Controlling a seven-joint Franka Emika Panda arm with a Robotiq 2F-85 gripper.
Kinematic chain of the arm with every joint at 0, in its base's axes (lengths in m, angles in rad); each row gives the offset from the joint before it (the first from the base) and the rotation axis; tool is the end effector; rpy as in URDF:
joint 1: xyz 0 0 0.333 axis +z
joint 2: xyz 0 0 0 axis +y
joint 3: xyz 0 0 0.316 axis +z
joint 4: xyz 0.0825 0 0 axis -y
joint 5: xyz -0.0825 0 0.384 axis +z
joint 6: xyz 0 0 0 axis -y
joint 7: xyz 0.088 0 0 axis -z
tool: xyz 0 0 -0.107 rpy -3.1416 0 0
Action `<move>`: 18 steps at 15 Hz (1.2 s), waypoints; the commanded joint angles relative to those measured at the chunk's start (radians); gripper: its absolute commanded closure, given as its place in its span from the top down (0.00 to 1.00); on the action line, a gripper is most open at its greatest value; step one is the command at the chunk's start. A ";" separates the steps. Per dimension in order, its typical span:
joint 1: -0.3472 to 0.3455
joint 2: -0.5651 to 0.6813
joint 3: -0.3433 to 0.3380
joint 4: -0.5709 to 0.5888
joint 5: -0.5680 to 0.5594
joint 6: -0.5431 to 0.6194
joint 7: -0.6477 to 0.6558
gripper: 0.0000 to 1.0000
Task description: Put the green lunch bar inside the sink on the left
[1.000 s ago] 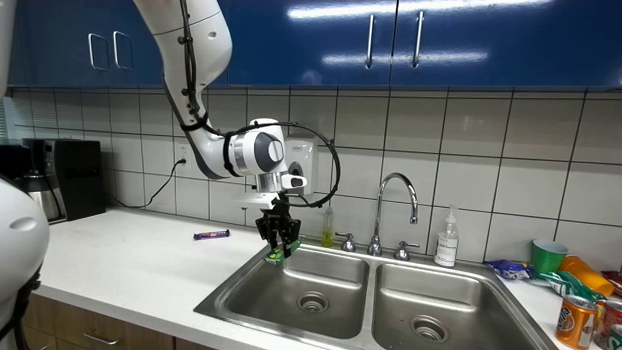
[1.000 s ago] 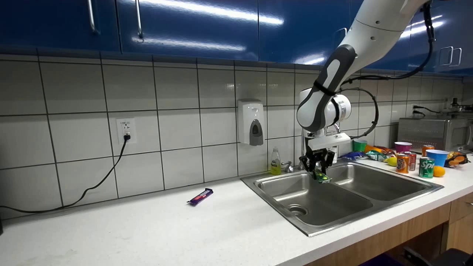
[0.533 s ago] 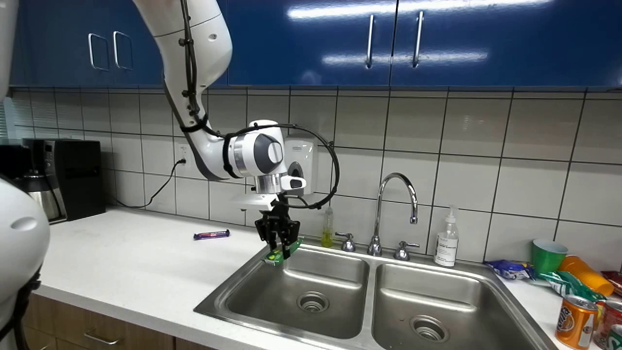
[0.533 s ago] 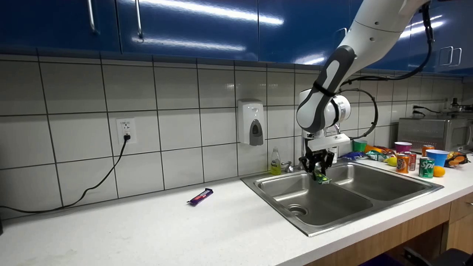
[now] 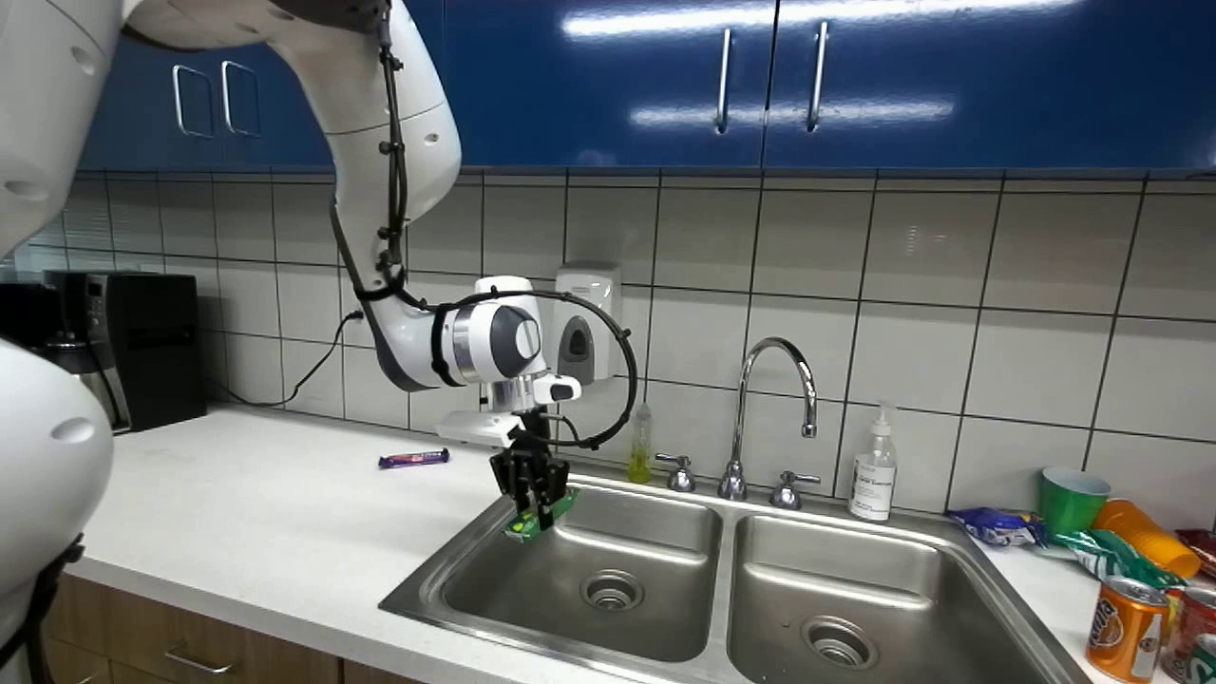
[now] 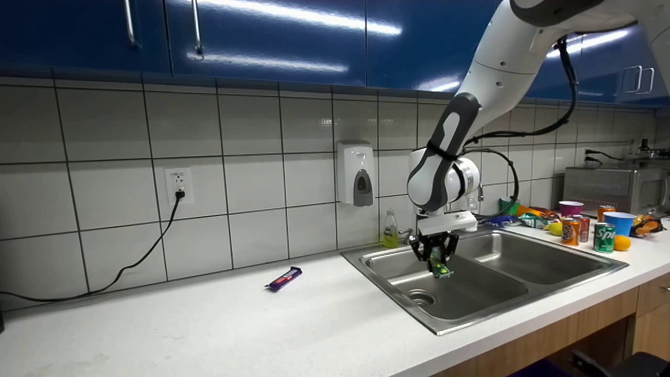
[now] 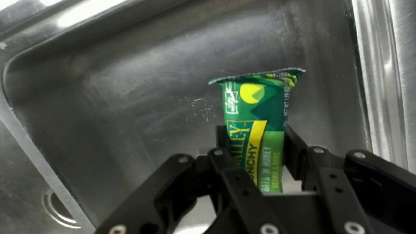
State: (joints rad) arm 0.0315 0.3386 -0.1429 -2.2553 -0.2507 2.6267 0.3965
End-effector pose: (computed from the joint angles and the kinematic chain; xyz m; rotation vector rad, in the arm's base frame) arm 0.5415 -0.0558 0.2159 2.9430 -0.4184 0.0831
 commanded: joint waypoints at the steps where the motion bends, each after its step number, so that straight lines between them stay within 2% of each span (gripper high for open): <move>1: 0.038 0.082 -0.046 0.074 -0.014 0.018 0.062 0.17; 9: 0.053 0.204 -0.102 0.155 0.021 0.028 0.078 0.17; 18: 0.040 0.302 -0.100 0.194 0.105 0.030 0.057 0.17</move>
State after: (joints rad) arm 0.0689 0.6089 -0.2385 -2.0886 -0.1777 2.6529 0.4549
